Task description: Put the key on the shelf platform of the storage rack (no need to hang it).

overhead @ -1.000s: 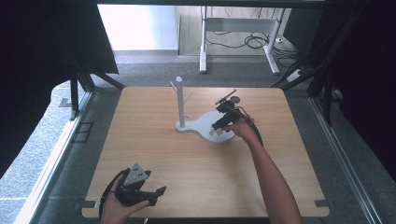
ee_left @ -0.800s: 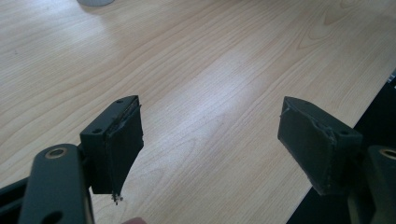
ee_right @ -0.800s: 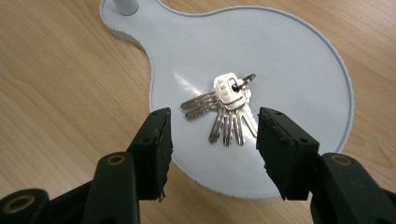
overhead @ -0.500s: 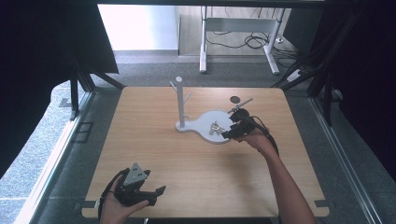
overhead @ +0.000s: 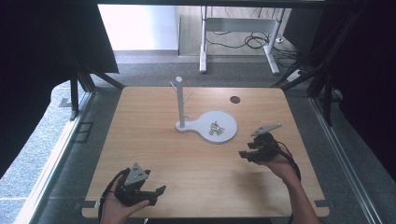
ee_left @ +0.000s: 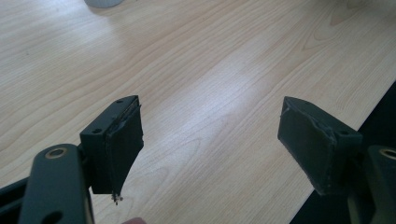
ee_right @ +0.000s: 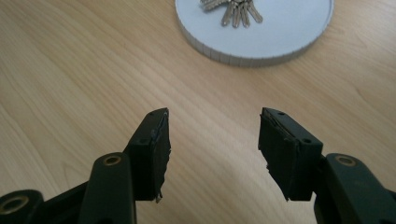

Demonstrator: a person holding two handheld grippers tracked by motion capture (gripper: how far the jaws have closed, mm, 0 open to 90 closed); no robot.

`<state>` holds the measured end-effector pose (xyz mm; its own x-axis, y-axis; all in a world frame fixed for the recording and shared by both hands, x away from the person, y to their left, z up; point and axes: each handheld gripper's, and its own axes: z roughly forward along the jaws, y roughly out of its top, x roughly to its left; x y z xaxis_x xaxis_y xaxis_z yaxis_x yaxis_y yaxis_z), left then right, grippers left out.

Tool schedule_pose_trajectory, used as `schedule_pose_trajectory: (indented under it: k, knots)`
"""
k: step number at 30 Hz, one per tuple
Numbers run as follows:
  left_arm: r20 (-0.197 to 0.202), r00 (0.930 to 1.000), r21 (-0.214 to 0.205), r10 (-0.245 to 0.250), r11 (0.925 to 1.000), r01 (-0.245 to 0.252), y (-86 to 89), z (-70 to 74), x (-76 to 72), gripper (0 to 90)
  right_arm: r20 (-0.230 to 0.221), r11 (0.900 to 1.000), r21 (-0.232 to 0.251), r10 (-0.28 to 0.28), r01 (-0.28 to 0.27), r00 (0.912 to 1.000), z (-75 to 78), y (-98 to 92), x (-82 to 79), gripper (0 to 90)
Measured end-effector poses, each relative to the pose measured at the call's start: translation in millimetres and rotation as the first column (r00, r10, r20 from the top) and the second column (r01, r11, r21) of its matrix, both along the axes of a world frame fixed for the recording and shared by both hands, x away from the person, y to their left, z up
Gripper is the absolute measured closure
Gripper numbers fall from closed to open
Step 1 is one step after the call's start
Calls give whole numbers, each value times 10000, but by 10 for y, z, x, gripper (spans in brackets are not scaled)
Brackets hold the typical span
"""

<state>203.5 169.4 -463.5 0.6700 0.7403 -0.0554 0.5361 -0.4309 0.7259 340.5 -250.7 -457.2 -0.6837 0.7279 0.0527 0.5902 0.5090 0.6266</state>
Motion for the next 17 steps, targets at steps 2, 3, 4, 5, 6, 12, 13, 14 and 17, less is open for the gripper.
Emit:
schedule_pose_trajectory:
  k: [2, 3, 4, 5, 6, 12, 13, 14, 17]
  knots:
    - [-18, 10000, 34, -42, 10000, 42, -18, -5, -1, 225, 53, 9999, 132, 3, -3, 10000, -58, -75, -114, 438]
    - [-33, 10000, 42, -42, 10000, 42, -29, -6, -4, 225, 76, 9999, 144, -16, 15, 10000, -72, -92, -138, 438]
    - [-41, 10000, 44, -72, 10000, 72, -38, -7, -6, 225, 111, 9999, 143, -68, 67, 9999, -101, -125, -187, 438]
    - [-32, 9999, 73, -108, 9999, 108, -42, -7, -3, 225, 134, 9998, 160, -92, 90, 9999, -141, -168, -242, 436]
    - [-31, 9999, 107, -96, 9999, 97, -50, -11, -2, 225, 120, 9998, 170, -131, 129, 9998, -163, -194, -274, 436]
    - [-58, 9999, 197, -150, 9997, 151, -93, -15, -6, 225, 398, 9962, 646, -602, 575, 9974, -293, -345, -468, 430]
    - [-47, 9998, 217, -186, 9996, 187, -106, -15, -9, 225, 396, 9965, 602, -597, 573, 9974, -289, -346, -471, 414]
    - [-50, 9998, 241, -186, 9995, 187, -111, -13, -11, 225, 504, 9970, 501, -614, 589, 9968, -258, -350, -481, 403]
    - [-75, 9999, 270, -146, 9995, 148, -141, -12, -5, 225, 799, 9927, 931, -847, 772, 9932, -226, -390, -484, 396]
